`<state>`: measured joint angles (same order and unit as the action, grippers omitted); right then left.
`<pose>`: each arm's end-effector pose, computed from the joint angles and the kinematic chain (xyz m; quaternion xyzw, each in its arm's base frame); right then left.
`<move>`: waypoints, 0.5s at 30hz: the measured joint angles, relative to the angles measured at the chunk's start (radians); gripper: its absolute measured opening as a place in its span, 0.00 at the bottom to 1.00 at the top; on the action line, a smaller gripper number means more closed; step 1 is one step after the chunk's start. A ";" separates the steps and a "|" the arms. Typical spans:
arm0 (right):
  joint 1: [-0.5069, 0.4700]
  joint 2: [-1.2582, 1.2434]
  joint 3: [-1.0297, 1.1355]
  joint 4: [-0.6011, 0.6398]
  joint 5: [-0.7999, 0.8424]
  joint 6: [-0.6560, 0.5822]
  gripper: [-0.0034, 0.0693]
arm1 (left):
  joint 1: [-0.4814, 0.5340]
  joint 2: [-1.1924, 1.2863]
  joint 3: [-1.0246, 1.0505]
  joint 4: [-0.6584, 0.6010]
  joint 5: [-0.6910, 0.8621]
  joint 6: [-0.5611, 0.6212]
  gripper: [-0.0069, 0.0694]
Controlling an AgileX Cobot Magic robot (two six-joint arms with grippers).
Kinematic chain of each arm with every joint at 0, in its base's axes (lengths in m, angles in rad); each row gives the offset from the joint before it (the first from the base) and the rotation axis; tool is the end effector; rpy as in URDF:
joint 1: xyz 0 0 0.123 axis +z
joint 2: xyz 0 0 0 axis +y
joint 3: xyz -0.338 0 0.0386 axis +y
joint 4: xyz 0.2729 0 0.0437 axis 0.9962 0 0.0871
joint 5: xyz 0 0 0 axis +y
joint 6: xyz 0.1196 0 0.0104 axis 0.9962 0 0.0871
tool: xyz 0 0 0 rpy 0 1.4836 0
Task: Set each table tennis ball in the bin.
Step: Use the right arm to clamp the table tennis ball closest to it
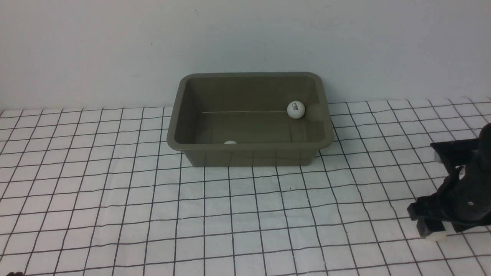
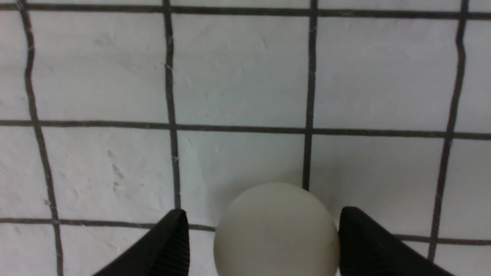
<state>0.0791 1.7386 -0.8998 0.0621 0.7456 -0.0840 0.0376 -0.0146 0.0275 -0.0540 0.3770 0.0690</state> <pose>0.3169 0.0302 0.1564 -0.0594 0.9973 0.0218 0.0368 0.0495 -0.0005 0.1611 -0.0017 0.8055 0.0087 0.5926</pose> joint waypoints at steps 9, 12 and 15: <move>0.000 0.033 -0.041 0.017 0.030 -0.011 0.55 | 0.000 0.000 0.000 0.000 0.000 0.000 0.09; 0.000 0.034 -0.065 0.029 0.054 -0.015 0.54 | 0.000 0.000 0.000 0.000 0.000 0.000 0.09; 0.000 0.034 -0.110 0.056 0.086 -0.032 0.54 | 0.000 0.000 0.000 0.000 0.000 0.000 0.09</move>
<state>0.0791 1.7727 -1.0102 0.1178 0.8318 -0.1164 0.0376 -0.0146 0.0275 -0.0540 0.3770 0.0690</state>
